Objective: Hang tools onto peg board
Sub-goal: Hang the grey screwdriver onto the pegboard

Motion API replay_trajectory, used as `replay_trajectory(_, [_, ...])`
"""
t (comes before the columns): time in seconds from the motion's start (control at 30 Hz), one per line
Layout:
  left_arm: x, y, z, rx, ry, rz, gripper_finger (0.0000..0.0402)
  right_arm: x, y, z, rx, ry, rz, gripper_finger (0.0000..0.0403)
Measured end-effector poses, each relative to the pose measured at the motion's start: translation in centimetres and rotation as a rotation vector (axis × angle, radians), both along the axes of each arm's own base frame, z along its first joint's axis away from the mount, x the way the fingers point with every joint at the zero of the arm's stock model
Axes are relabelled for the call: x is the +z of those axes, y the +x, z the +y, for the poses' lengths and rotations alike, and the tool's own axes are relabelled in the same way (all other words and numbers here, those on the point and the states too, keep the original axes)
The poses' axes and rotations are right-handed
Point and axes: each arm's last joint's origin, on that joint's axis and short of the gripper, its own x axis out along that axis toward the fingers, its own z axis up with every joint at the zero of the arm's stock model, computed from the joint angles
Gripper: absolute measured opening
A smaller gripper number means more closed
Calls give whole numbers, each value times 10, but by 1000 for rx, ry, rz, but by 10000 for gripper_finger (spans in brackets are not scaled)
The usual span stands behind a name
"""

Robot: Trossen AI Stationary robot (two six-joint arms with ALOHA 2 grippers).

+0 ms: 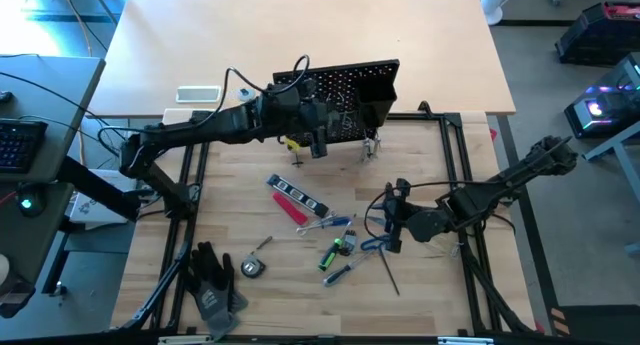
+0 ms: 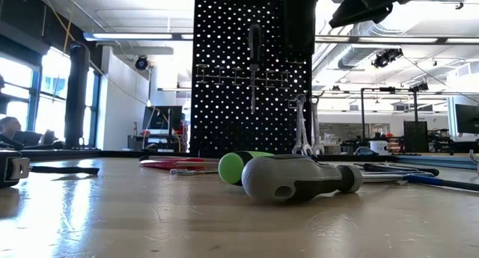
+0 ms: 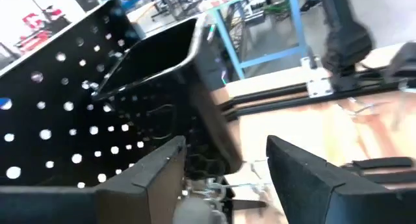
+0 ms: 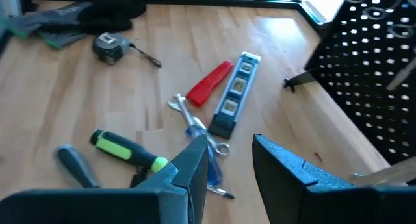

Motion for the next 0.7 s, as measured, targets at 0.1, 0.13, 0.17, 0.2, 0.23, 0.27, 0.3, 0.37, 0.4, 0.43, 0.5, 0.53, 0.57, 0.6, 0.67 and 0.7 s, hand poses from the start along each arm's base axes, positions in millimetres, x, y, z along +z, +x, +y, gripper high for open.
replay_trajectory(0.1, [6,-10,-15,-31,-23,32,209,-1,0,1,41,23,16,115])
replay_trajectory(0.13, [6,-13,-21,-42,-37,51,209,-1,0,2,52,31,20,115])
replay_trajectory(0.17, [7,-17,-28,-57,-52,74,209,-1,0,2,64,39,27,115])
replay_trajectory(0.2, [6,-21,-34,-73,-72,103,209,-2,1,3,72,42,34,115])
replay_trajectory(0.23, [4,-24,-42,-90,-95,140,209,-4,2,4,84,47,45,115])
replay_trajectory(0.27, [2,-26,-49,-104,-119,178,209,-7,3,5,94,49,59,115])
replay_trajectory(0.3, [-2,-28,-56,-114,-147,222,209,-9,5,6,105,48,74,115])
replay_trajectory(0.37, [-13,-31,-72,-130,-200,303,208,-17,9,9,115,31,106,115])
replay_trajectory(0.4, [-20,-32,-79,-138,-221,340,207,-21,11,10,120,16,126,115])
replay_trajectory(0.43, [-28,-32,-87,-148,-238,369,206,-26,13,11,126,1,145,115])
replay_trajectory(0.5, [-48,-31,-101,-175,-256,392,204,-36,19,12,126,-33,186,115])
replay_trajectory(0.53, [-58,-30,-108,-192,-256,395,202,-41,21,12,127,-51,211,115])
replay_trajectory(0.57, [-71,-28,-114,-210,-254,392,201,-47,24,11,124,-66,235,115])
replay_trajectory(0.6, [-83,-27,-118,-225,-251,383,199,-51,27,10,123,-78,254,115])
replay_trajectory(0.67, [-106,-24,-124,-241,-256,355,196,-59,31,8,119,-89,287,115])
replay_trajectory(0.7, [-116,-23,-124,-238,-263,342,194,-62,33,7,117,-86,300,115])
